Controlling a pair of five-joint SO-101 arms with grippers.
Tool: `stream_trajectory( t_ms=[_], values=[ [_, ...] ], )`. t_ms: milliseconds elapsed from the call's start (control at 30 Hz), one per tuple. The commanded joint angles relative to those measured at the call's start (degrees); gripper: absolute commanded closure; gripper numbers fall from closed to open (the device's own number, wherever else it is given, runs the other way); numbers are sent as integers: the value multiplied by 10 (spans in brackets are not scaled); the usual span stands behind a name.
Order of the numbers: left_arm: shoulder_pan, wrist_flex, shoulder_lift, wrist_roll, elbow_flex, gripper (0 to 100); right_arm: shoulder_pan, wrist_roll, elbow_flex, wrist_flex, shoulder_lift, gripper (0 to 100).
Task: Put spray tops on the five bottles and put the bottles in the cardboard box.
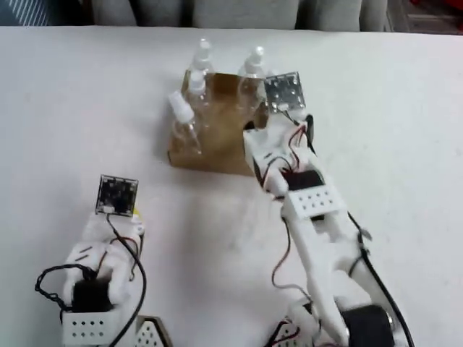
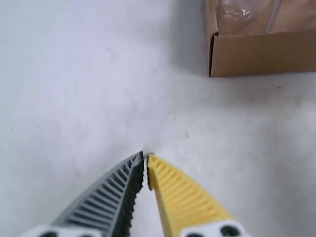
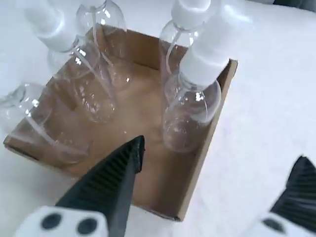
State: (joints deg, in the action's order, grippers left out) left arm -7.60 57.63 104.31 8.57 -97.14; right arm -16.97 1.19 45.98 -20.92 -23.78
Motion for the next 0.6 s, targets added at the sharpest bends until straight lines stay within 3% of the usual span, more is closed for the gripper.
stream_trajectory(
  t_ms=[0,233,567],
  values=[
    [-4,1,3,6,2,980,14,3,16,-71,-96,615],
    [-2,1,3,6,2,980,102,2,76,-189,-246,642],
    [-1,2,3,6,2,980,140,8,166,-282,-415,941]
  ],
)
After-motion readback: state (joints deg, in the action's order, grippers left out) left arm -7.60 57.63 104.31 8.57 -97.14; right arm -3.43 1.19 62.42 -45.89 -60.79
